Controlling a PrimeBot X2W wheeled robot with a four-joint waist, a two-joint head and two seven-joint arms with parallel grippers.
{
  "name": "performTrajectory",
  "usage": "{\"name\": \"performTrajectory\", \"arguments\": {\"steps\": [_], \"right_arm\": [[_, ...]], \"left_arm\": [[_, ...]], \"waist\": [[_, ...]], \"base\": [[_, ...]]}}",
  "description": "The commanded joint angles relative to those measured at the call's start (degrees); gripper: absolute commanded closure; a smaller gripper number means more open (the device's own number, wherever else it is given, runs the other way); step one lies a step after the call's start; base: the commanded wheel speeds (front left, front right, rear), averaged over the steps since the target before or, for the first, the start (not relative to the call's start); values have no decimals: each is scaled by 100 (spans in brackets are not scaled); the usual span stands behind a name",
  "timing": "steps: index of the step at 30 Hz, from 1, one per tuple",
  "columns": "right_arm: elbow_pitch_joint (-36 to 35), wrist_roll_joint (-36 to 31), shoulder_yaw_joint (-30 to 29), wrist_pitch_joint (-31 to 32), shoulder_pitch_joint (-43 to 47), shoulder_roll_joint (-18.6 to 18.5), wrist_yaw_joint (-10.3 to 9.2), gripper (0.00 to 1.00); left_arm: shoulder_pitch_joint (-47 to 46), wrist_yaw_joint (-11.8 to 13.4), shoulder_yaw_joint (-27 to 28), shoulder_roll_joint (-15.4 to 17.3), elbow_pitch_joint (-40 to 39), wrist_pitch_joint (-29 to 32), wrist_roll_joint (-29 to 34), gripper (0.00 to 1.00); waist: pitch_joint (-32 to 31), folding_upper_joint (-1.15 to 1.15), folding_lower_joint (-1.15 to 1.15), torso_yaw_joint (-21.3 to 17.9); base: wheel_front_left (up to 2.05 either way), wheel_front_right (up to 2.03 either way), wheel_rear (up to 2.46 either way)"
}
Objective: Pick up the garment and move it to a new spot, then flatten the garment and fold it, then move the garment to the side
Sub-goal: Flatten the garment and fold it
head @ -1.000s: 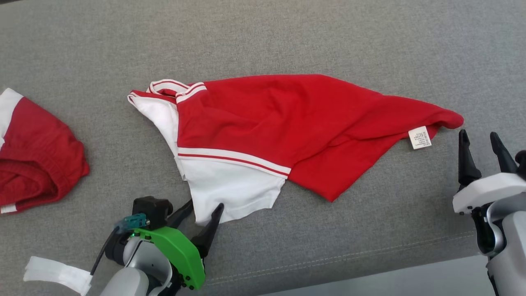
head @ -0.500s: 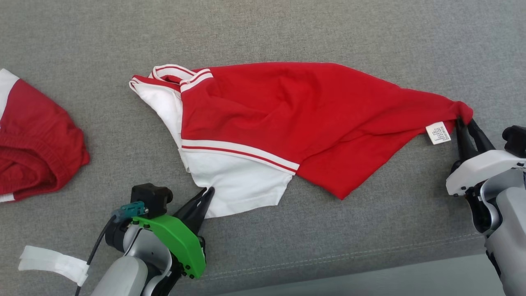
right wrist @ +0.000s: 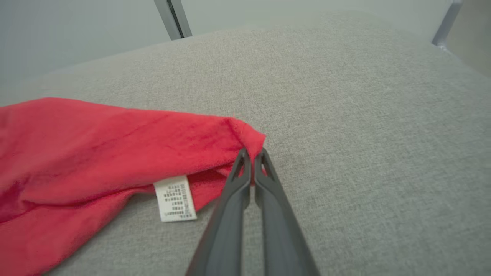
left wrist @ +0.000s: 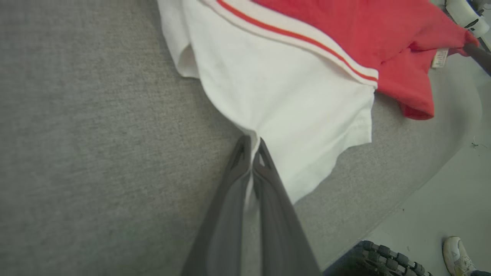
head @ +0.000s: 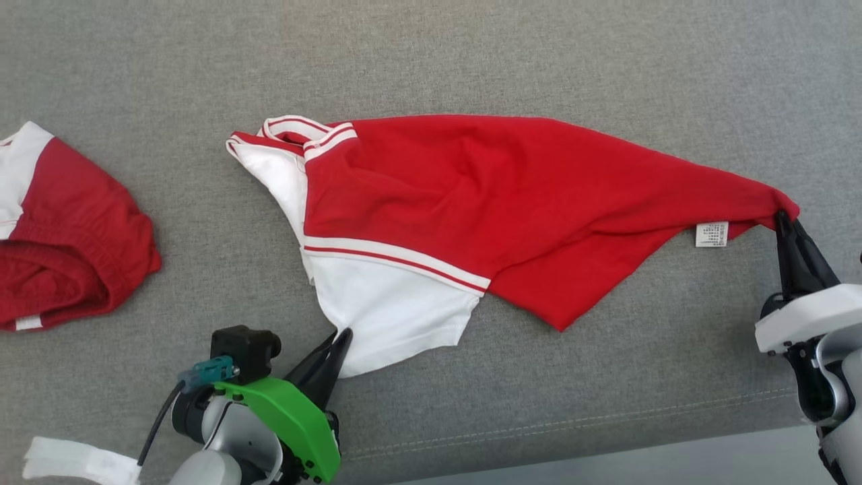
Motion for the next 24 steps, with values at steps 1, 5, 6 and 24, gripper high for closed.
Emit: {"name": "performTrajectory", "arguments": {"steps": [1, 5, 6, 24], "right_arm": [[-240, 68, -44, -29, 215, -47, -4, 100], [-1122, 271, -260, -30, 770, -109, -4, 100], [-1375, 282, -300, -10, 906, -151, -4, 100], [-3318, 817, -763, 1444, -84, -430, -3, 100]], "left_arm": [[80, 61, 55, 80, -142, 10, -32, 100], [278, 190, 197, 208, -684, 11, -92, 100], [327, 224, 238, 239, -872, 12, -121, 100], [-1230, 552, 1450, 784, -2680, -191, 14, 100]], "waist": [[-98, 0, 0, 29], [-254, 0, 0, 48], [-294, 0, 0, 49], [-969, 0, 0, 194]], "base": [[0, 0, 0], [0, 0, 0], [0, 0, 0], [0, 0, 0]]}}
